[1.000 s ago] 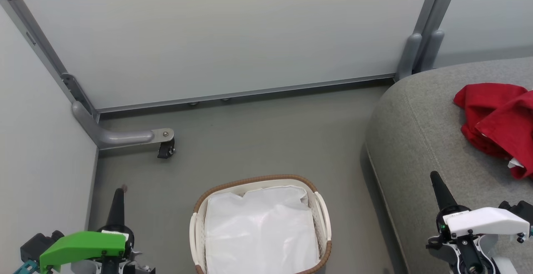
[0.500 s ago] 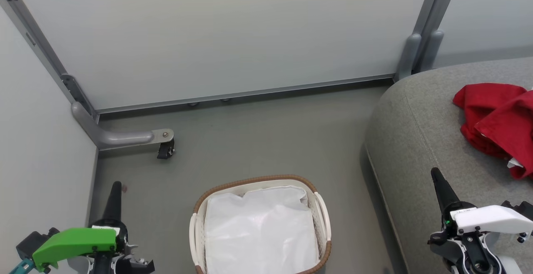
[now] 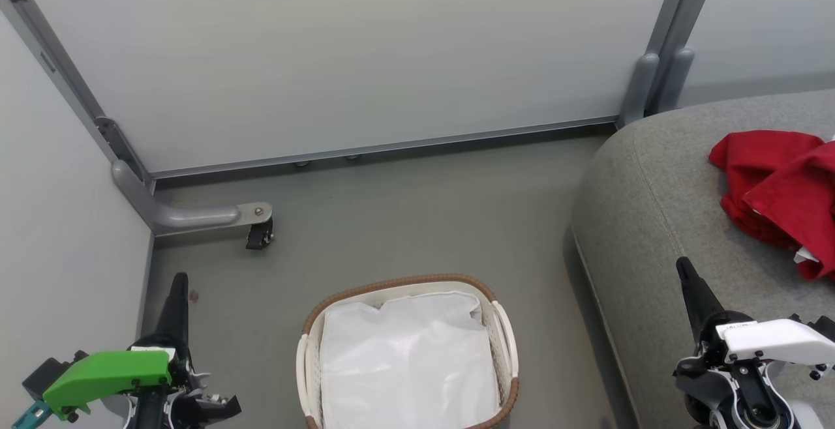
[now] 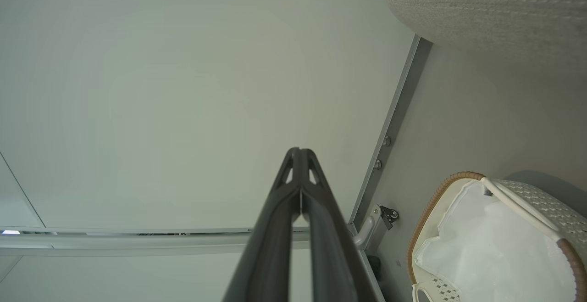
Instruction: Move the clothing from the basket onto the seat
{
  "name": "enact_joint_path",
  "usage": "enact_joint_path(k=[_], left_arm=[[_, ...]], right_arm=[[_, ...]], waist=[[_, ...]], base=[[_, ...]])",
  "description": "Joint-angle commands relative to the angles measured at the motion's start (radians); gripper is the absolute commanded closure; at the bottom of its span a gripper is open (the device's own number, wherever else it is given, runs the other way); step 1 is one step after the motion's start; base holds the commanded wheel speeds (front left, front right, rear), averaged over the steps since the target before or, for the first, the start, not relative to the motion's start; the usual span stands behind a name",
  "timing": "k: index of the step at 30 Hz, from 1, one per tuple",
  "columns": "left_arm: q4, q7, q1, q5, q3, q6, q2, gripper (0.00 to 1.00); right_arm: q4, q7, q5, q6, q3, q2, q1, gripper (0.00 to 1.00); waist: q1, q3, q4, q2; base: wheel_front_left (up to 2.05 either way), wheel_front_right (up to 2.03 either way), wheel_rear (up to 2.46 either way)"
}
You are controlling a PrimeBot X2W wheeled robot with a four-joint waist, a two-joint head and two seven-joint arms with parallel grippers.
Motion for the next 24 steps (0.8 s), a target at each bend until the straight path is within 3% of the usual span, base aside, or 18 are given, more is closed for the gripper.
enact_joint_path(k=[1,14,24], left_arm=[[-0.007,0.007,-0.016,-0.022,0.007,-0.005,0.006,1.0],[-0.018,0.029,-0.026,-0.107,0.015,-0.011,0.007,1.0],[-0.017,0.03,-0.024,-0.106,0.015,-0.011,0.007,1.0]], right_arm=[[-0.009,0.007,0.021,-0.001,-0.004,-0.006,-0.01,1.0],[-0.017,0.03,0.108,-0.001,-0.01,-0.007,-0.01,1.0],[-0.017,0.03,0.108,-0.001,-0.01,-0.007,-0.01,1.0]], waist=[[0.0,0.0,0.0,0.0],[0.0,-0.001,-0.001,0.0],[0.0,-0.002,-0.001,0.0]], base=[[0.0,0.0,0.0],[0.0,0.0,0.0],[0.0,0.0,0.0]])
